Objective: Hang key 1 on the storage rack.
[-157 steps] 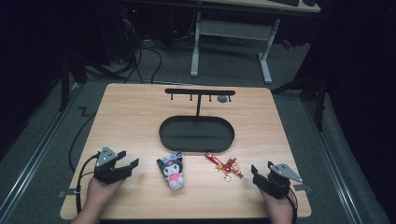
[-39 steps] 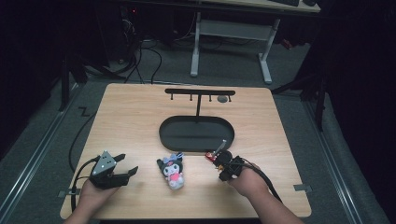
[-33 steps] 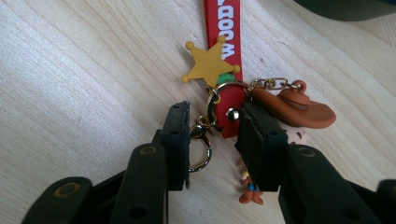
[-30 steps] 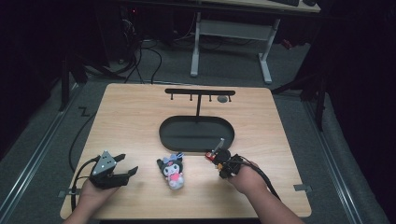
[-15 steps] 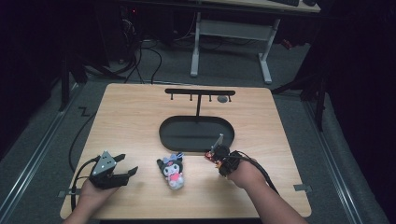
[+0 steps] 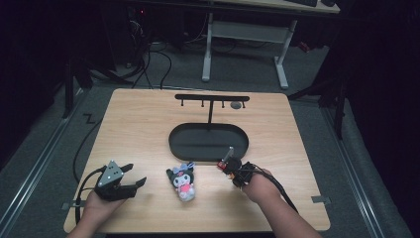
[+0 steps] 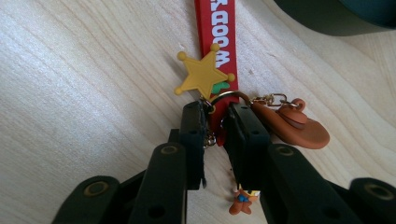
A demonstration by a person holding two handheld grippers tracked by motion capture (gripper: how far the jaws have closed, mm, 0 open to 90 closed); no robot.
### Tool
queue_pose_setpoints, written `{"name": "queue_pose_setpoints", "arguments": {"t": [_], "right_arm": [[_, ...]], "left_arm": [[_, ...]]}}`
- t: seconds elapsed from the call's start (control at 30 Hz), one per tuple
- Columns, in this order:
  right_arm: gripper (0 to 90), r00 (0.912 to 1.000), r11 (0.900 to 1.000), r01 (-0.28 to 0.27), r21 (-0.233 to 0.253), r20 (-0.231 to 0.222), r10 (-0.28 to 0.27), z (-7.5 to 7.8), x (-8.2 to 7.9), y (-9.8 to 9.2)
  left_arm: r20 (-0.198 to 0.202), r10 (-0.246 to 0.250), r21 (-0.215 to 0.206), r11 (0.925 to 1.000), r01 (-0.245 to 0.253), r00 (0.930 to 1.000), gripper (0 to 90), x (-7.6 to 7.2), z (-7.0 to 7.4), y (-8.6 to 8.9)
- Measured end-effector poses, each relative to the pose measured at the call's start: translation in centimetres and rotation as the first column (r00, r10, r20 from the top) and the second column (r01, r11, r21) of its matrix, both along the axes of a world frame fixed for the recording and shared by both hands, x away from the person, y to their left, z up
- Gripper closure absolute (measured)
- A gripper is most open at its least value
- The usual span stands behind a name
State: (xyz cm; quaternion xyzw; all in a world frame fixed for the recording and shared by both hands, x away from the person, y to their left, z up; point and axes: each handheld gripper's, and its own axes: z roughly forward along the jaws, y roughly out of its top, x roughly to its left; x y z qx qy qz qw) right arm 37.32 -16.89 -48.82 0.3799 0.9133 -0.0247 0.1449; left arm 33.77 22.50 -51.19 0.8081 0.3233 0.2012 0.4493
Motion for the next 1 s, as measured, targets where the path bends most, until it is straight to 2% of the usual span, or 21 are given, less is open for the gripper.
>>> {"name": "queue_pose_setpoints", "arguments": {"t": [0.23,0.47,0.77,0.8,0.83,0.93,1.0], "right_arm": [[86.4,0.9999,1.000,-0.008,-0.007,0.014,0.008,0.4,-0.2,0.0],[86.4,0.9989,0.999,0.022,0.034,0.040,-0.023,2.3,-0.7,-1.1],[86.0,0.9968,0.998,0.033,0.055,0.071,-0.037,4.5,-1.5,-2.1],[85.9,0.9961,0.996,0.044,0.075,0.073,-0.050,5.2,-1.6,-2.4],[85.9,0.9961,0.996,0.044,0.075,0.073,-0.050,5.2,-1.6,-2.4],[86.0,0.9949,0.993,0.038,0.107,0.088,-0.048,6.6,-2.1,-2.4],[86.0,0.9946,0.994,0.035,0.108,0.093,-0.045,6.9,-2.1,-2.4]], "left_arm": [[-0.001,0.003,-0.002,1.0000,-0.003,1.0000,29.1,0.0,0.0,0.1],[-0.003,0.002,0.001,1.0000,-0.002,1.0000,29.2,0.1,-0.1,0.0],[-0.003,0.001,0.001,1.0000,-0.001,1.0000,29.2,0.1,-0.1,-0.1],[-0.002,0.003,0.002,1.0000,-0.003,1.0000,29.2,0.1,-0.1,0.0],[-0.002,0.003,0.002,1.0000,-0.003,1.0000,29.2,0.1,-0.1,0.0],[-0.003,0.005,0.000,1.0000,-0.005,1.0000,29.2,0.1,-0.1,0.0],[-0.003,0.005,0.000,1.0000,-0.005,1.0000,29.2,0.1,-0.1,0.0]]}}
